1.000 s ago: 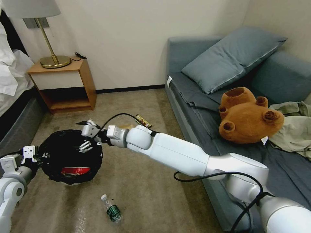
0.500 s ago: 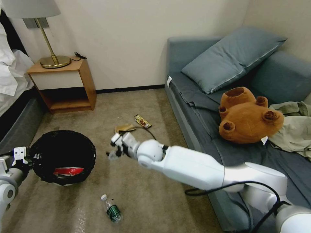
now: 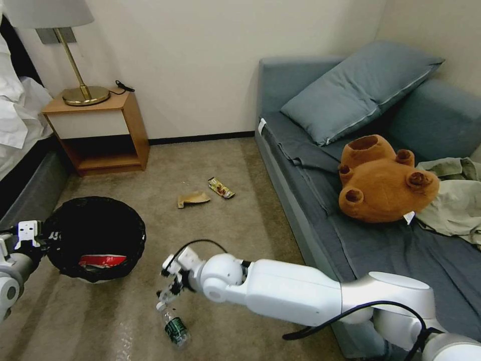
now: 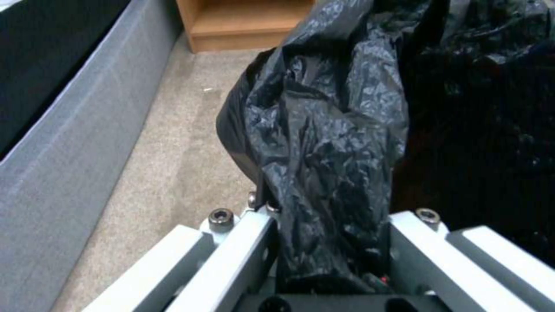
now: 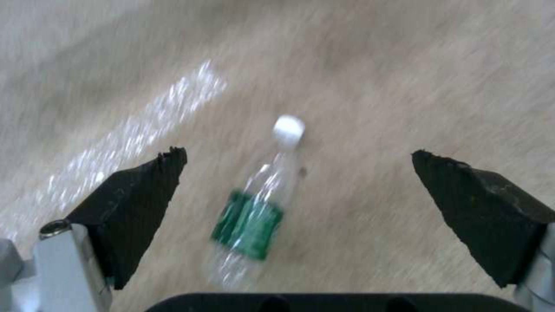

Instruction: Pick up the trash bin, then pick up the garbage on the floor and place it into the trash bin.

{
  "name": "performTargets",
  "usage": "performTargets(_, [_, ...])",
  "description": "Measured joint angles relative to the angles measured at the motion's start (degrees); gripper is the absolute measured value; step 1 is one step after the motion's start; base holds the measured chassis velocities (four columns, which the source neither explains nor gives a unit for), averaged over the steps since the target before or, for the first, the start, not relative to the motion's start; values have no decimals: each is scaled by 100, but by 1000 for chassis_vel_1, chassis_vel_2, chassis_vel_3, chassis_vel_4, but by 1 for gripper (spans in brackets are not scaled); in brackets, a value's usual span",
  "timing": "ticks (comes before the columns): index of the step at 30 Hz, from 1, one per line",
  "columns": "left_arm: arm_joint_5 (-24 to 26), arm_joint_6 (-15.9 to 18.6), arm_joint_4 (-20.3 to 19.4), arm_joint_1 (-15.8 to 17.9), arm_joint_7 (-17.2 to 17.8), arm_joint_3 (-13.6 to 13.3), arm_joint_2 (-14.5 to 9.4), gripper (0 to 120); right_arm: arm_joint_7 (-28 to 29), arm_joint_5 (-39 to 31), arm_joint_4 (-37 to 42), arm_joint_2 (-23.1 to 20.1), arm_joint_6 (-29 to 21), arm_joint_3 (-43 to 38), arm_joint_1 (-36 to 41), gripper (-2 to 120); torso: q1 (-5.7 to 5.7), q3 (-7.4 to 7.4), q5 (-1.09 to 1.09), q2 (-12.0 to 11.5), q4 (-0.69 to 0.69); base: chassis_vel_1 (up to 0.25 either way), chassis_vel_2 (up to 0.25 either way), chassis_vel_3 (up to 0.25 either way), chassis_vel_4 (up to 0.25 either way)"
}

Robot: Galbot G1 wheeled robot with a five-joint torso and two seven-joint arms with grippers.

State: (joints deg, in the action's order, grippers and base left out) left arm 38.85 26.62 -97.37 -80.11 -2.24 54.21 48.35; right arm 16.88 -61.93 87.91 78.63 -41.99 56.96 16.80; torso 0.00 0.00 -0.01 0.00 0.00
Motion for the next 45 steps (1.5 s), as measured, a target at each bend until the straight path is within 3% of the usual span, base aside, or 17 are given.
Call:
performTargets(5, [-13,-7,15,-34,-22,22,7,4,207,-292,-184,192,-59,222,-61,100,0,0,0,0,0,0,0,0,0])
performTargets(22, [26,-24,-169,-179,-82,138,-43,4,357,-278,-711,597,-36,705,356,100,0,0,2,0,0,0,0,0,0])
performTargets(45, [-3,-86,-555,-481,-124,359,140,4,-346,474,-1940,1016,710,796,830,100,0,0,2,0,0,0,0,0,0])
